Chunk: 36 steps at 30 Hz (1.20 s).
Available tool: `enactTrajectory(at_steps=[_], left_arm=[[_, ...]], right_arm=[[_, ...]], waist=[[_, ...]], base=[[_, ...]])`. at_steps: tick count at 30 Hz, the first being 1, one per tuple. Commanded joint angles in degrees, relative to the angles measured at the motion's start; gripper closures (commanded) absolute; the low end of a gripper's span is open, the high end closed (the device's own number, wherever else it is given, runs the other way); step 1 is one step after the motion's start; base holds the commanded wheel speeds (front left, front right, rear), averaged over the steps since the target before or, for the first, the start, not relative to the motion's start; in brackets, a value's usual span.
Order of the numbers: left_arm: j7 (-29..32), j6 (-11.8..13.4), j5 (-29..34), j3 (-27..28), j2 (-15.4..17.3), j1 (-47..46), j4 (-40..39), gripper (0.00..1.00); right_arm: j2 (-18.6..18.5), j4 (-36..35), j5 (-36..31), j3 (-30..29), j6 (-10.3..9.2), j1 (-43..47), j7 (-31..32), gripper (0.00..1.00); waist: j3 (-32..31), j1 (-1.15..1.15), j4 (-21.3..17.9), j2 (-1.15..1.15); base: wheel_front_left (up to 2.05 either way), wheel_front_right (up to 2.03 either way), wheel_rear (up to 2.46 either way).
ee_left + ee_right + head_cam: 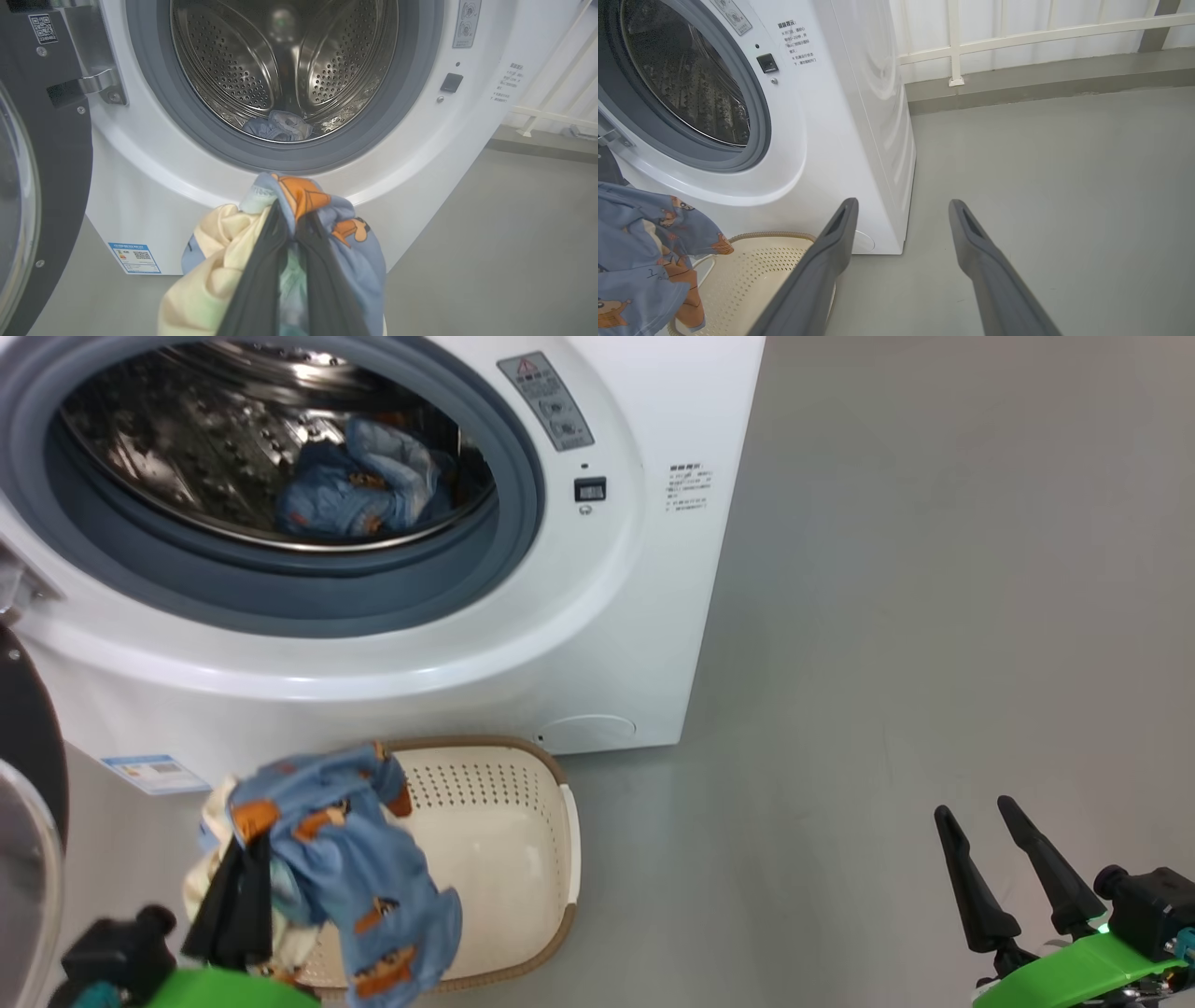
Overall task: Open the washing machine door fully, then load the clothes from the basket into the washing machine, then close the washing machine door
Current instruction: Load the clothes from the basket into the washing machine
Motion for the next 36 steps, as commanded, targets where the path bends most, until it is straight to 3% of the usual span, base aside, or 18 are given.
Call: enactTrajectory(at_steps=[1, 16, 36], left_arm=[[-0.61, -0.09, -0.12, 2.45, 0.84, -3.43, -1.9, 1.0], [-0.61, -0.09, -0.39, 6.0, 2.12, -27.41, 1.13, 1.0], [-0.61, -0.09, -4.29, 2.42, 8.94, -59.22, 34.01, 1.0]], right_arm=[[-0.93, -1.47, 0.56, 0.78, 0.17, -0.6, -0.69, 0.0], [0.52, -2.1, 0.21, 1.89, 0.17, -5.89, -0.69, 0.0], [4.09, -2.83, 0.17, 3.57, 0.17, -12.98, -0.69, 0.0]], waist=[[1.06, 0.0, -0.22, 0.0], [10.5, 0.0, -2.28, 0.0], [21.34, 0.0, -8.62, 0.0]], base=[[0.0, 0.0, 0.0], [0.0, 0.0, 0.0], [0.0, 0.0, 0.0]])
